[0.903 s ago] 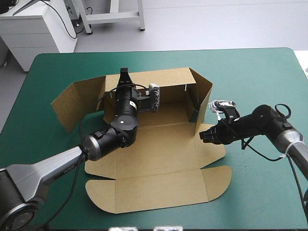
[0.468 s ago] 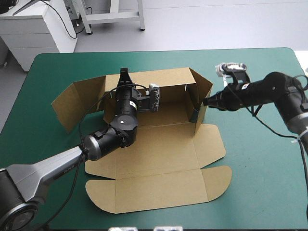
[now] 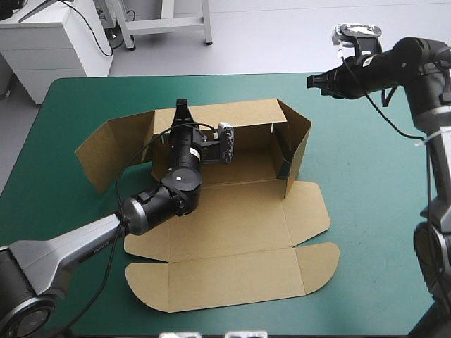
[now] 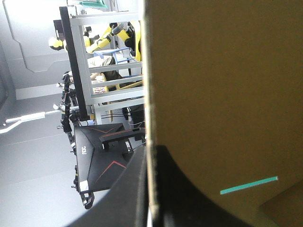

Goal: Fold the box

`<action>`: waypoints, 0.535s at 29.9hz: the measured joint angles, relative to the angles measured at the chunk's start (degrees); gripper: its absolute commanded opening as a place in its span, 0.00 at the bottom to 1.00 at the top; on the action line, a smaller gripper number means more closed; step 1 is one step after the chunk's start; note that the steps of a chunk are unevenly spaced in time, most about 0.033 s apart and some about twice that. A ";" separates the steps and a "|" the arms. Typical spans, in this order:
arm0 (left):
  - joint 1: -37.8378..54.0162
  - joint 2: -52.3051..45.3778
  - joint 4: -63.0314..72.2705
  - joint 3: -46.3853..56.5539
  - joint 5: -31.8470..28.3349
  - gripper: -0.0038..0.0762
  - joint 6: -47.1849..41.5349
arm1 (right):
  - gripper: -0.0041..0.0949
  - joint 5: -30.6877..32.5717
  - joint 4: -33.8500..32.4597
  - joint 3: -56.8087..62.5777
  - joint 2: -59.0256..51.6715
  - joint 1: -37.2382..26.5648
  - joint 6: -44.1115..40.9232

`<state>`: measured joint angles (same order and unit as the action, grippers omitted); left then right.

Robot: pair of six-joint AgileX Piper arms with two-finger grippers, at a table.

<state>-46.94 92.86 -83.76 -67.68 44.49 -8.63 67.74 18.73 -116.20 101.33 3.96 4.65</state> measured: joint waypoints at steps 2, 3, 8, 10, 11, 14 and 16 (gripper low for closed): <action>0.00 0.00 0.00 0.00 0.00 0.04 0.00 | 0.02 0.35 -0.14 -2.37 3.59 -0.25 -0.57; 0.00 0.00 0.00 0.00 0.00 0.04 0.00 | 0.02 0.45 -0.30 -3.29 5.46 -0.24 -0.87; 0.00 0.00 0.00 0.00 0.00 0.04 0.00 | 0.02 1.42 1.16 -4.54 12.71 -0.24 -1.29; 0.00 0.00 0.00 0.00 0.00 0.04 0.00 | 0.02 1.59 2.71 -4.54 14.77 -0.24 -1.29; 0.00 0.00 0.00 0.00 0.00 0.04 0.00 | 0.02 1.71 3.74 -4.54 15.50 -0.24 -1.16; 0.00 0.00 0.00 0.00 0.00 0.04 0.00 | 0.02 2.83 5.83 -4.54 16.22 -0.18 0.58; 0.00 0.00 0.00 0.00 0.00 0.04 0.00 | 0.02 3.24 5.98 -4.49 16.22 0.02 1.84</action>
<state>-46.94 92.86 -83.76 -67.68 44.49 -8.63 70.98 24.71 -120.69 117.55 3.98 6.49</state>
